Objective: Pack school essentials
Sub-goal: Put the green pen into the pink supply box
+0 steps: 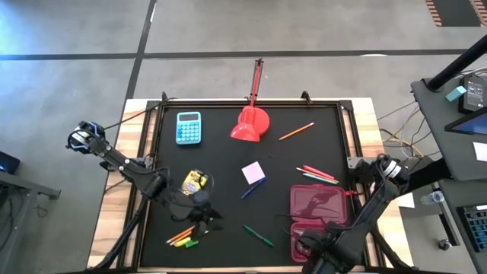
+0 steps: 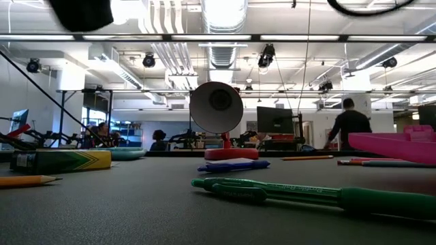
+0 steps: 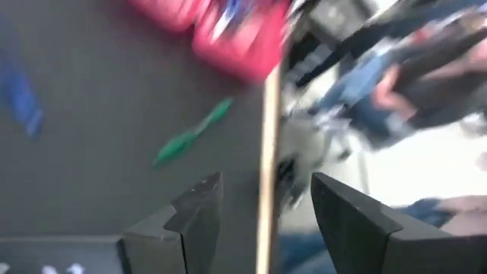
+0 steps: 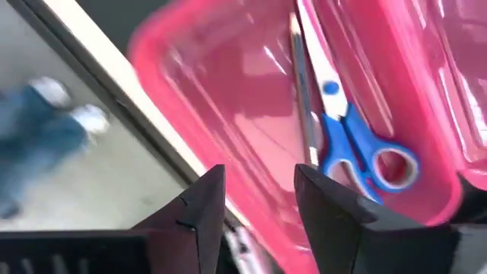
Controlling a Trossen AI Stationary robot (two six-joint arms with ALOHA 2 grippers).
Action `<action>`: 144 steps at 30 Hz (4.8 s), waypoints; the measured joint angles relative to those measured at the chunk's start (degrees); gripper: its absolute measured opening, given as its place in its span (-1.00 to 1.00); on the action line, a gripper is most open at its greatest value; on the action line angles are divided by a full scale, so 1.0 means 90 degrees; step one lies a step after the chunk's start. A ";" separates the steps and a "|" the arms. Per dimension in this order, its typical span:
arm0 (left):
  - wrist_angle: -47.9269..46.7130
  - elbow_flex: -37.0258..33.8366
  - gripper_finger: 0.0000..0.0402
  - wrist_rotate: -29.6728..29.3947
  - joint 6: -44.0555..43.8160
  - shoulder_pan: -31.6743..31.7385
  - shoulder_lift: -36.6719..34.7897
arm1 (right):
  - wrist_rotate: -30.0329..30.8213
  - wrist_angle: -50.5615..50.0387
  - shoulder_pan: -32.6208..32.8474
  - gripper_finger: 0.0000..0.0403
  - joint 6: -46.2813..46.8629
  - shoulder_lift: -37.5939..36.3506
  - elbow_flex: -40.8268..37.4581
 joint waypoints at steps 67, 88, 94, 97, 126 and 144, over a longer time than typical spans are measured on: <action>-0.0798 0.0590 -0.08 -0.0662 -0.0026 -0.0708 0.0523 | 0.2444 0.2372 -0.1552 -0.29 -0.0545 0.1934 0.0913; -0.0744 0.0589 -0.08 -0.1146 0.0189 -0.0706 0.0138 | 0.1419 0.2431 -0.1965 -0.32 -0.1633 0.2286 0.0921; -0.0742 0.0580 -0.08 -0.1168 0.0323 -0.0706 0.0138 | 0.1302 0.2429 -0.1966 -0.34 -0.1768 0.2342 0.0935; -0.0740 0.0572 -0.08 -0.1175 0.0339 -0.0703 0.0138 | 0.1300 0.2410 -0.1972 -0.43 -0.1845 0.2342 0.0935; -0.0654 0.0508 -0.08 -0.1296 0.0315 -0.0703 0.0138 | 0.1183 0.1606 -0.1661 -0.93 -0.2378 0.0855 0.0913; -0.0225 0.0503 -0.08 -0.1899 0.0309 -0.0446 0.0141 | 0.1120 -0.1225 0.0486 -0.93 -0.0112 0.0236 0.0865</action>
